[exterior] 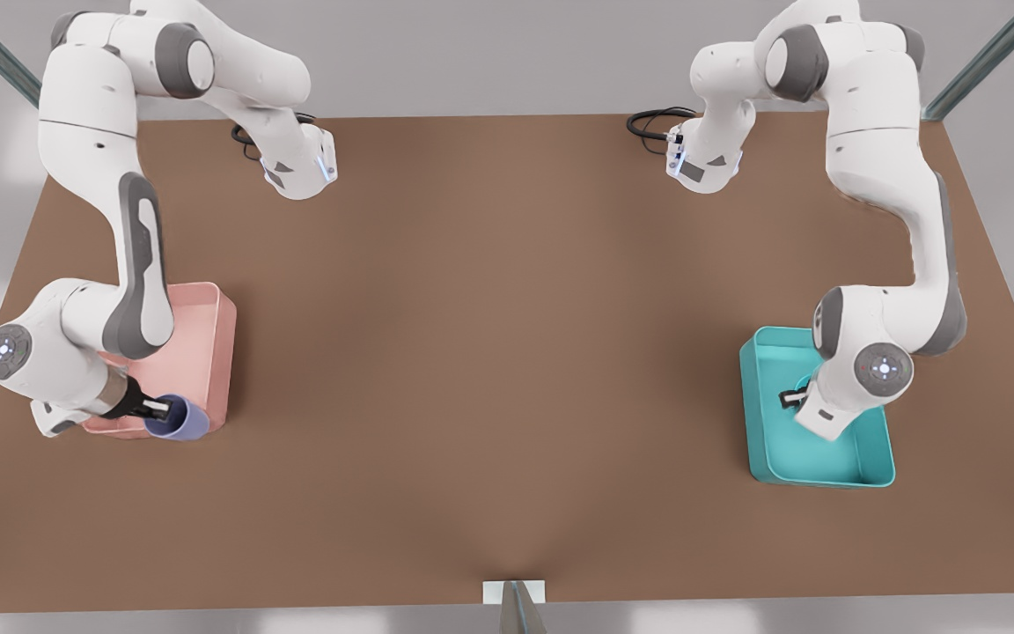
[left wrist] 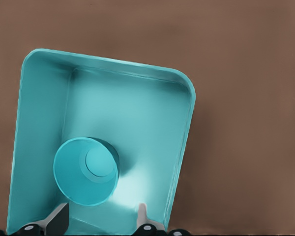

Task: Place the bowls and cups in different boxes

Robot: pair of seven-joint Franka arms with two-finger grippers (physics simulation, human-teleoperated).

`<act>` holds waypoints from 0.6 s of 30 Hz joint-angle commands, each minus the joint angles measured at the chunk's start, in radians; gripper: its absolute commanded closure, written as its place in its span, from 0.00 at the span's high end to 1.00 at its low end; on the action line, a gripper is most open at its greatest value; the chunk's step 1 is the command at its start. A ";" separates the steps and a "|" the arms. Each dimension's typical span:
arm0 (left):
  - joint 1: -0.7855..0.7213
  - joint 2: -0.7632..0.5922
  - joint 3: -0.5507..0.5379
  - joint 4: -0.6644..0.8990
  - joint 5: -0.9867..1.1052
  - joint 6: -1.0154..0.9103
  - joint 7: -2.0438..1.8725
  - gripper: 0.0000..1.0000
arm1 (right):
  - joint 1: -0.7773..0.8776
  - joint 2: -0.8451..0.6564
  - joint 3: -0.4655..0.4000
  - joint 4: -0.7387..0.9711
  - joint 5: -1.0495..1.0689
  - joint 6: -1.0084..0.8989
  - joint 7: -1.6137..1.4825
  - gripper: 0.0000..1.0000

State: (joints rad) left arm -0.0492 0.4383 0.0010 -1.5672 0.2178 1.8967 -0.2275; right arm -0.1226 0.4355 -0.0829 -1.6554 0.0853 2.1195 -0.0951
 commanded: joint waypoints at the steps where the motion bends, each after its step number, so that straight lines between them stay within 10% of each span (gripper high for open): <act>1: -0.047 -0.104 -0.001 0.012 -0.101 -0.307 0.056 1.00 | -0.043 -0.021 0.000 -0.007 -0.009 -0.030 -0.593 0.21; 5: -0.055 -0.198 -0.022 0.177 -0.219 -0.584 0.057 1.00 | -0.094 -0.017 0.000 -0.040 -0.001 -0.029 -0.663 0.21; 18: -0.044 -0.161 -0.047 0.188 -0.216 -0.574 0.059 1.00 | -0.117 0.011 0.000 -0.273 -0.007 0.324 -0.664 0.21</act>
State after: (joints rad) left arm -0.0951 0.2745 -0.0456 -1.3767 0.0011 1.3515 -0.1904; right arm -0.2380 0.4418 -0.0831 -1.9259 0.0820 2.3269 -0.5244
